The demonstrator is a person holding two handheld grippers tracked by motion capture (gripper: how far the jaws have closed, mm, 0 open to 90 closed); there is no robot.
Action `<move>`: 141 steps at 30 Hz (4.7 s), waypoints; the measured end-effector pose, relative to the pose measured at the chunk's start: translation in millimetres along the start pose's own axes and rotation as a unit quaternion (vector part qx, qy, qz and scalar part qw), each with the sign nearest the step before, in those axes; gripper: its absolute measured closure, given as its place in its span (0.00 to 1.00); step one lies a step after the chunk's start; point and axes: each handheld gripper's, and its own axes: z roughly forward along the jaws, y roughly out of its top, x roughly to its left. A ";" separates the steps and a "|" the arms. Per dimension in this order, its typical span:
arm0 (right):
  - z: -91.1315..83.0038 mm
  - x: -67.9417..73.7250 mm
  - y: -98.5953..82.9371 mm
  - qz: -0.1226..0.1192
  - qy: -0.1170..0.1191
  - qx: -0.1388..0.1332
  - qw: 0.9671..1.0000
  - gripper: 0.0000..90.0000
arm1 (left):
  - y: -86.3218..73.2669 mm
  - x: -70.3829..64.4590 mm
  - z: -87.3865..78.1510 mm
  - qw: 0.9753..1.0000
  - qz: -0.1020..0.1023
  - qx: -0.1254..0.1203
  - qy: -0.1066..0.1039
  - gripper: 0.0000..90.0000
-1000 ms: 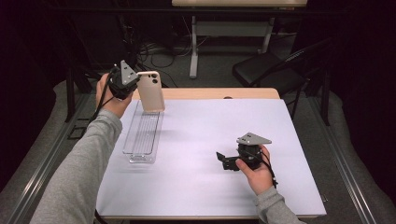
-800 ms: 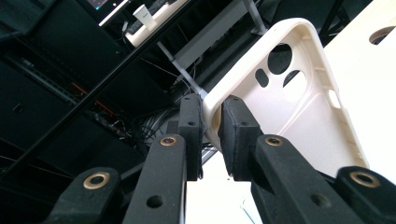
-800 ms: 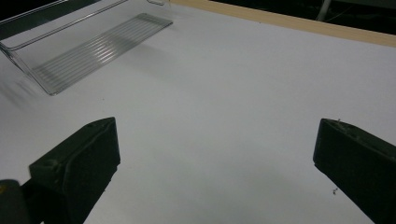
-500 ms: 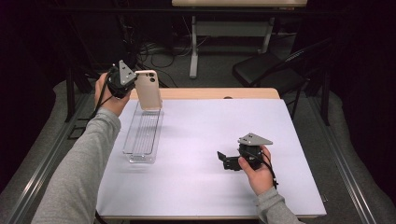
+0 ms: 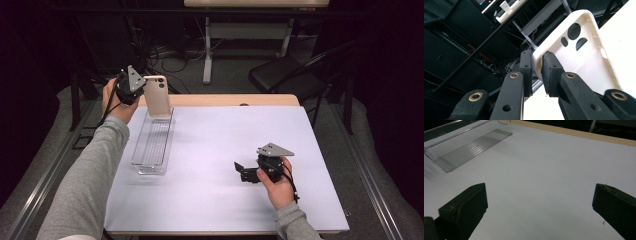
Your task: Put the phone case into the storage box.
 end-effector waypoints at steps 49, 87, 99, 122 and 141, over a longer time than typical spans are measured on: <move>2.7 0.2 -5.2 -0.006 0.007 0.013 1.000 0.00 | -39.7 -31.8 35.5 0.999 -0.002 0.015 0.031 0.88; 6.1 0.3 -7.7 -0.004 0.011 0.023 1.000 0.00 | -44.2 -34.3 41.6 0.997 0.063 0.013 0.038 0.88; 7.1 -0.2 -9.2 -0.006 0.011 0.024 1.000 0.00 | -47.5 -33.3 46.5 0.995 0.083 0.010 0.046 0.86; 8.2 0.1 -10.2 -0.006 0.010 0.027 1.000 0.00 | -48.4 -29.6 46.3 0.997 0.059 -0.001 0.050 0.62; 7.6 1.0 -9.6 -0.012 0.008 0.027 1.000 0.02 | -47.3 -24.4 41.1 0.998 0.040 -0.005 0.053 0.49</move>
